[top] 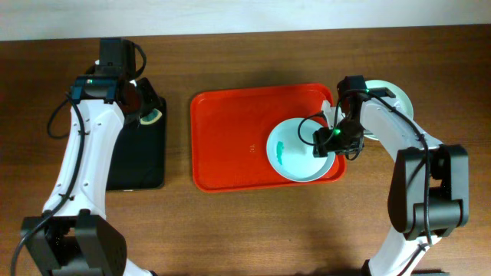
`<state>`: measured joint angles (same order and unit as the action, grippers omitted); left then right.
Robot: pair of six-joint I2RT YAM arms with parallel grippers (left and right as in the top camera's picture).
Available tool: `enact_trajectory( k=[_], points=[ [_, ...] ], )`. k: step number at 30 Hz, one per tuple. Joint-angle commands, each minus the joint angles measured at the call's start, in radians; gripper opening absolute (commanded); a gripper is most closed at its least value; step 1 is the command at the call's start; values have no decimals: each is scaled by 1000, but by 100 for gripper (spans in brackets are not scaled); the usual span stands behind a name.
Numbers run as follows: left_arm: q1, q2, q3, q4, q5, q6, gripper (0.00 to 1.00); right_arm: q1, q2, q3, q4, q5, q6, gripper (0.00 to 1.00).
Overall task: Clean dirty plates on tray and stack at the side
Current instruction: 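Reach the right gripper to the last plate's rim and grasp it, then scrub the held last plate with the sponge in the left gripper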
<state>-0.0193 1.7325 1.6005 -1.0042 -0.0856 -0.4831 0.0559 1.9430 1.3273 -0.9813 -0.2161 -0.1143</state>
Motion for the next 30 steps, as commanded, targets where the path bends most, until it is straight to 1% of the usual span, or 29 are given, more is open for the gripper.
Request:
enact_trajectory(
  k=[1, 4, 5, 7, 8, 9, 11, 12, 14, 16, 18, 19, 21, 23, 24, 29, 30],
  points=[
    [3, 3, -3, 3, -7, 13, 0, 3, 17, -6, 24, 74, 93, 72],
    [3, 3, -3, 3, -7, 13, 0, 3, 27, -6, 40, 74, 173, 71],
    [2, 3, -3, 2, -7, 13, 0, 3, 30, -8, 49, 74, 190, 64],
    [3, 3, -3, -2, 14, 21, 0, 3, 34, -15, 66, 66, 234, 63],
    [2, 3, -3, 0, 47, 43, 0, 4, 39, -16, 74, 62, 249, 62],
    [0, 3, -3, 4, 85, 69, 0, 4, 41, -16, 82, 56, 255, 53],
    [-7, 3, -3, 8, 117, 83, 0, 4, 42, -16, 104, -4, 255, 37],
    [-13, 3, -3, 8, 132, 85, 0, 4, 42, -16, 114, -47, 255, 32],
    [-28, 3, -5, 8, 162, 97, 0, 7, 42, -16, 134, -134, 255, 32],
    [-54, 3, -14, 7, 169, 97, 0, 29, 42, -16, 174, -150, 255, 27],
    [-86, 3, -32, 9, 169, 96, 0, 59, 43, -17, 208, -150, 256, 28],
    [-103, 3, -43, 15, 169, 96, 0, 80, 43, -16, 222, -143, 267, 32],
    [-137, 3, -68, 27, 168, 96, 0, 119, 43, -16, 227, -55, 298, 33],
    [-156, 3, -79, 35, 168, 96, 0, 151, 43, -16, 206, 95, 353, 46],
    [-160, 3, -79, 34, 169, 96, 0, 160, 43, -16, 192, 127, 367, 47],
    [-164, 3, -80, 34, 193, 96, 0, 166, 43, -16, 160, 142, 368, 48],
    [-164, 3, -81, 34, 210, 96, 0, 166, 43, -16, 163, 142, 368, 41]
  ],
)
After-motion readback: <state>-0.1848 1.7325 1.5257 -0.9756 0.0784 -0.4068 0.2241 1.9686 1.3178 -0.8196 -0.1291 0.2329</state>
